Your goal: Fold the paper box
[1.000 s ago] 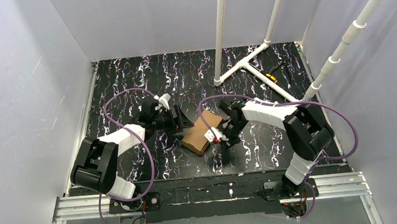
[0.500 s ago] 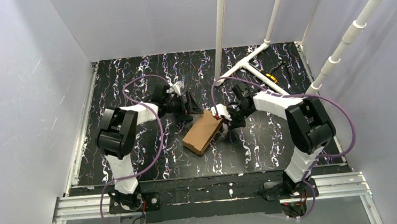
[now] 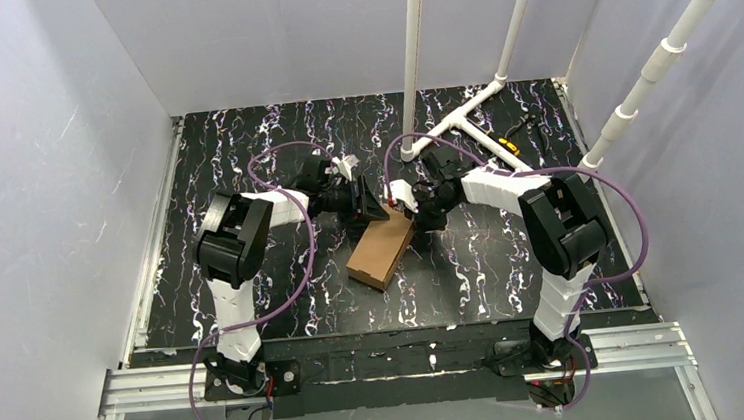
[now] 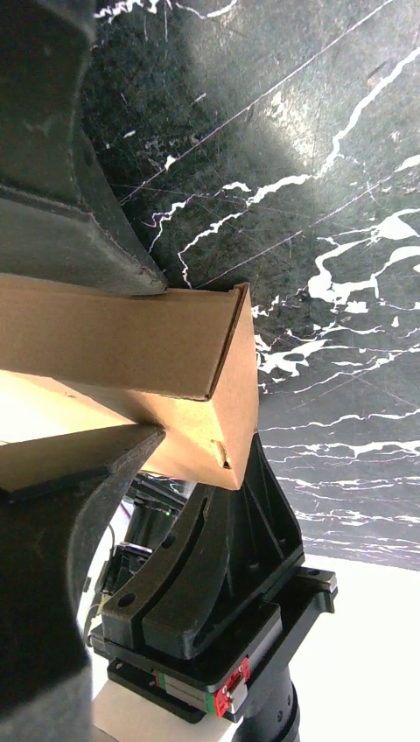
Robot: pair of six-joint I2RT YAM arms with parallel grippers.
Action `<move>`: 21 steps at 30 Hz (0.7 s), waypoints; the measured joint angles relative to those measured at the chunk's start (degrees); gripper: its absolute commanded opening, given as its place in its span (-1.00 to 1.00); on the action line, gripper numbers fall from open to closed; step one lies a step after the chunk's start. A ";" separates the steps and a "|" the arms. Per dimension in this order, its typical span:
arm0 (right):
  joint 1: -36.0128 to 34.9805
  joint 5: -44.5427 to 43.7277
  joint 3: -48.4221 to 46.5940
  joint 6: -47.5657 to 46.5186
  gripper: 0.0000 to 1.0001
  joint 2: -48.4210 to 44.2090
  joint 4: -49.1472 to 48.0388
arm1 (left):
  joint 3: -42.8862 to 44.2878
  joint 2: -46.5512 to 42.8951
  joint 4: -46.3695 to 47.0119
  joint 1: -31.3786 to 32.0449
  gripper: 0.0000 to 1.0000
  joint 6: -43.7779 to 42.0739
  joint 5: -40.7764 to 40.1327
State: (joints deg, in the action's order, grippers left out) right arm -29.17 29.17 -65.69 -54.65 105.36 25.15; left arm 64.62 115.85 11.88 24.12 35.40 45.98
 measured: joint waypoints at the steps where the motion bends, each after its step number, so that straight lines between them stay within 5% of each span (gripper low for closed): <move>1: -0.15 -0.57 -0.13 1.14 -0.97 0.00 -0.13 | 0.04 0.00 -0.04 0.00 -0.03 0.11 -0.09; 13: 1.11 -0.37 1.57 0.70 -0.97 -3.65 2.25 | -2.01 -4.11 -0.76 -0.20 0.53 3.23 -5.62; 21: 0.55 8.07 5.55 -15.21 -0.97 -10.93 14.95 | -7.63 -18.12 -3.21 -4.09 0.40 1.57 -9.35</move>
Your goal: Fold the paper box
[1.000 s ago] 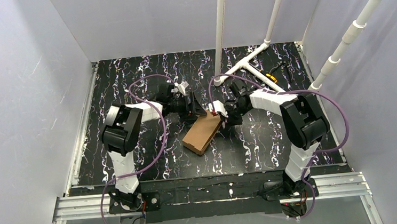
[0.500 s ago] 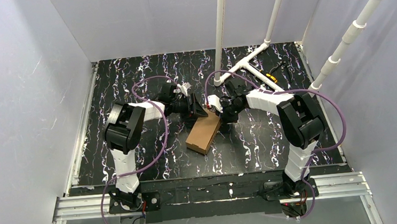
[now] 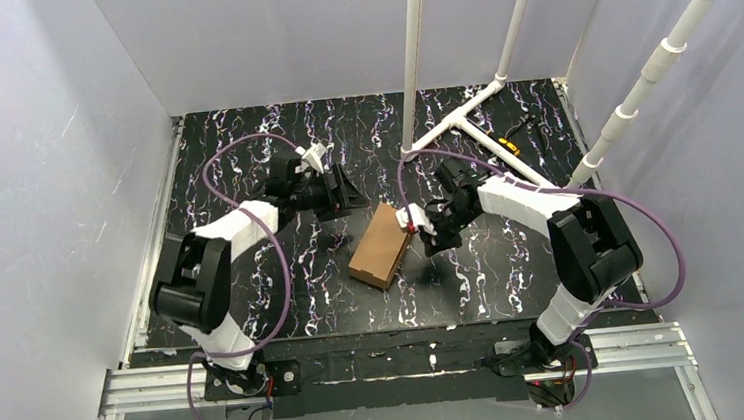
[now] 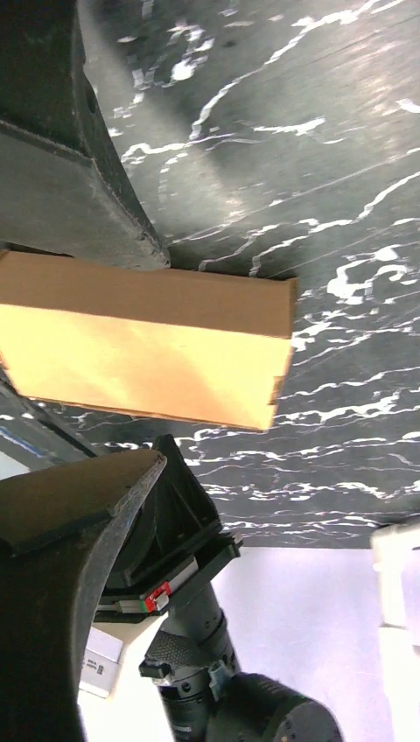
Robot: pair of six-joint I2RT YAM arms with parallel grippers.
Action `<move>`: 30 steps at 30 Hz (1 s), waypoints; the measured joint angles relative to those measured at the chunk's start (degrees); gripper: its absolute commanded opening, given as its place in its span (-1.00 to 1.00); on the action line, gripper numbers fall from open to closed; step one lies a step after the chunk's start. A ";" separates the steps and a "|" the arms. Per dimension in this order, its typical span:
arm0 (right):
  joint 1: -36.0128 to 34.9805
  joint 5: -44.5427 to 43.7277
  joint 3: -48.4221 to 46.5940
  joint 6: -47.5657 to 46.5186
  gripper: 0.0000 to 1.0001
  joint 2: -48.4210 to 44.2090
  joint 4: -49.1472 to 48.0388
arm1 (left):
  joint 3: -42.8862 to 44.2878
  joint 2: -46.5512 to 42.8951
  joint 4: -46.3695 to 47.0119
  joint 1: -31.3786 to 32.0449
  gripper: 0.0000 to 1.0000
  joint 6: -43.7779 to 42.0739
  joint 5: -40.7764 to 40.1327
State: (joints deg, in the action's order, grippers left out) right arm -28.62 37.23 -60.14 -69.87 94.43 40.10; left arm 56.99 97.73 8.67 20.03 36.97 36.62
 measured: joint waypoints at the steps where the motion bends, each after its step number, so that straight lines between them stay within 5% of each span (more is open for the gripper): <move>1: -0.85 0.85 0.02 -1.68 -0.97 0.00 0.90 | -1.55 -1.99 -0.20 -0.07 0.33 -0.42 -0.09; 8: -10.56 1.40 -0.07 -3.02 -0.97 3.26 -0.81 | -13.20 -7.74 -2.82 2.54 0.05 -1.44 -0.94; 16: -13.49 -4.39 -1.99 9.90 -0.97 7.98 -9.07 | -13.18 -4.13 -3.08 5.99 -0.04 -1.51 -1.46; 21: -13.11 -6.01 -2.03 13.62 -0.97 7.89 -10.82 | -12.96 -4.26 -2.27 6.03 0.09 -1.29 -3.04; 25: -12.13 -6.45 -2.03 10.86 -0.94 6.62 -8.15 | -13.70 -7.78 -3.93 6.16 0.48 -1.01 -6.23; 28: -9.03 -6.14 -0.83 9.66 -0.50 1.97 -5.25 | -15.78 -15.58 -5.16 5.68 0.93 -0.94 -9.53; 30: -5.73 -5.97 0.98 10.97 0.24 -4.11 -4.76 | -17.64 -21.97 -5.22 4.98 0.97 -0.74 -11.23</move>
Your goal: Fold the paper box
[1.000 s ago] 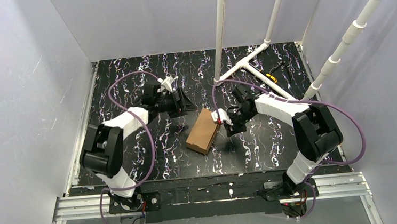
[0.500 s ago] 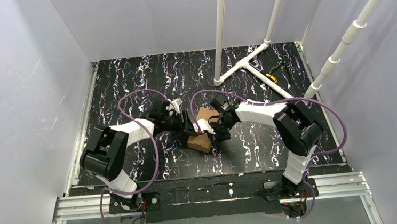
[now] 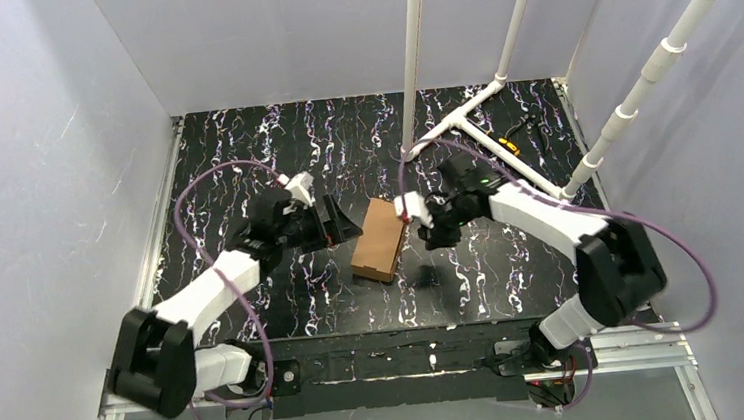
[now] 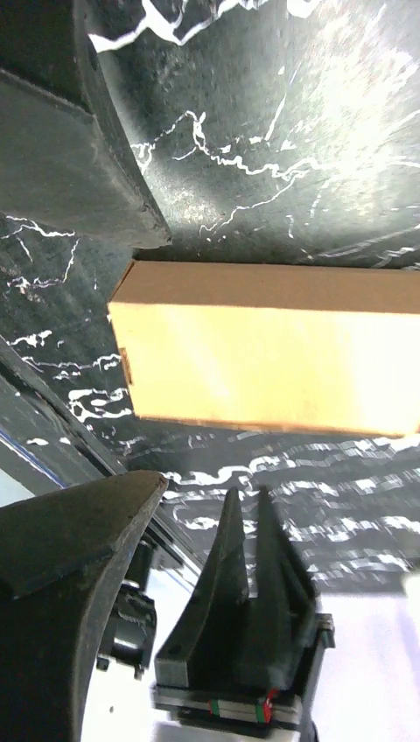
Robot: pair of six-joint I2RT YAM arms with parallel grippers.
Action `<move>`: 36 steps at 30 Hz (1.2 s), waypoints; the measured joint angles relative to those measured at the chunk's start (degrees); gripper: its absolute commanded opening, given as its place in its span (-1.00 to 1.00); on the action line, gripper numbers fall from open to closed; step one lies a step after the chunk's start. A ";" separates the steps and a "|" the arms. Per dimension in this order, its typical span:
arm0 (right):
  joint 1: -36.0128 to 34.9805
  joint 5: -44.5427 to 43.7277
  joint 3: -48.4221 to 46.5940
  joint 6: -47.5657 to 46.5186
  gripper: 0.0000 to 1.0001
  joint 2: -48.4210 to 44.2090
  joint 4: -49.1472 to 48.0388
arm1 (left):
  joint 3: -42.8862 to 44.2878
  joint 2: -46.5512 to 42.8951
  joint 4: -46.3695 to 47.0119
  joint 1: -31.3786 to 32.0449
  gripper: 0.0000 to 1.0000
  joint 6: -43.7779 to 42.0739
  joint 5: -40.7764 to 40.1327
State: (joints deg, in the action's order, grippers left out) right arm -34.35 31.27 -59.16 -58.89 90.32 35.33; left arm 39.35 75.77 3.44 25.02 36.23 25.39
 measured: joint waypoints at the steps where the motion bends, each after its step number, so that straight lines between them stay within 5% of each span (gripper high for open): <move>1: 1.49 0.00 0.55 1.64 0.55 -2.95 0.07 | -1.31 -3.93 0.55 -0.52 0.97 0.52 -0.79; 2: 3.17 0.31 0.98 3.54 0.86 -5.81 -0.46 | -2.58 -7.17 1.18 -0.96 0.97 1.18 -1.07; 3: 4.72 0.81 1.31 5.66 0.96 -8.22 -1.31 | -3.72 -9.46 1.70 -1.33 0.97 1.70 -1.25; 11: 9.33 8.04 2.45 27.23 0.96 -9.16 -10.01 | -10.84 -14.47 3.72 -3.02 0.97 4.74 1.62; 20: 9.97 6.38 14.73 67.73 0.96 -4.37 -39.12 | -6.86 -3.65 4.20 -3.06 0.72 2.71 2.12; 26: 9.97 6.29 14.71 81.20 0.79 2.01 -50.29 | -3.15 4.76 4.24 -2.64 0.65 1.95 2.05; 36: 9.38 5.14 14.73 88.54 0.44 6.60 -54.84 | -1.29 8.68 5.57 -1.20 0.52 1.75 2.49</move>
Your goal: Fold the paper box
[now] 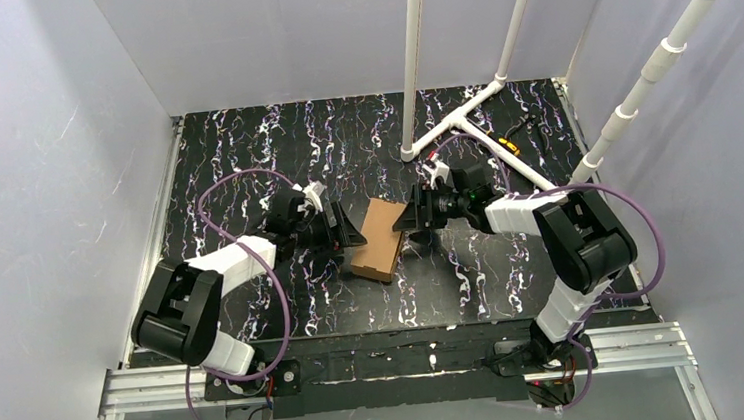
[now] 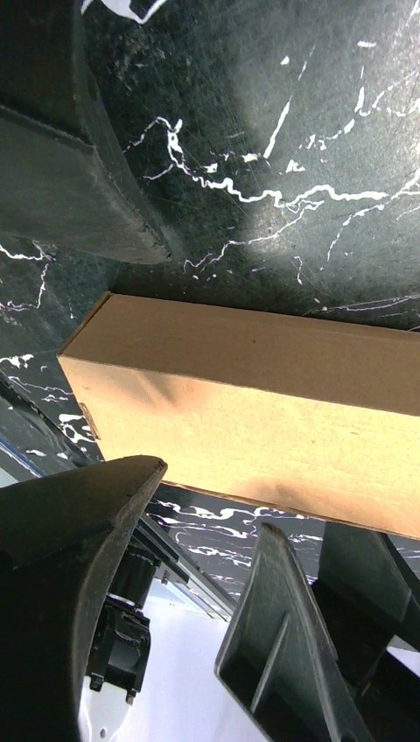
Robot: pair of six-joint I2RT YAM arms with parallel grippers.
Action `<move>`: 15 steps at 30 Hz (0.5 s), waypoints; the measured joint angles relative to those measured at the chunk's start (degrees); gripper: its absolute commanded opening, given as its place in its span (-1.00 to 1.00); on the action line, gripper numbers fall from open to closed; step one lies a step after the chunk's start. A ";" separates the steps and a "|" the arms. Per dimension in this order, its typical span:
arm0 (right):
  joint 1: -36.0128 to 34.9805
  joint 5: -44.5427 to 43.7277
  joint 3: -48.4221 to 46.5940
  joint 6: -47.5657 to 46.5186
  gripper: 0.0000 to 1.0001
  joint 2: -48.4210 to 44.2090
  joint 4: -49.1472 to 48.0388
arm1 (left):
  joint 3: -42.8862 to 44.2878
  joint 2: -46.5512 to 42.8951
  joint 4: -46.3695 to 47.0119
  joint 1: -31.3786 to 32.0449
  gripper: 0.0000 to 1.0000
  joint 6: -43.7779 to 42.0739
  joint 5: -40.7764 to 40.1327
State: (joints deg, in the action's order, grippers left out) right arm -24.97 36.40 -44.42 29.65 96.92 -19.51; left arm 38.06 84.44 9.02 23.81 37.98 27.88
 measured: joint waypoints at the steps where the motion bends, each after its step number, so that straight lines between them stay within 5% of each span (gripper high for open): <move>1: -0.17 -0.15 0.00 0.13 0.42 0.44 0.00 | 0.02 0.20 0.26 0.11 0.50 0.02 0.07; 7: -1.18 -0.94 0.00 0.59 0.37 1.62 0.02 | 0.11 1.49 1.75 1.05 0.43 0.46 1.05; 15: -1.44 -1.57 -0.04 0.55 0.03 2.95 0.07 | 1.07 2.95 3.45 2.97 0.46 1.49 2.21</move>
State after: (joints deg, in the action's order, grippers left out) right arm -26.41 34.83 -44.47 30.20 99.88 -19.44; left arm 39.13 87.39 12.47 26.79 39.46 30.09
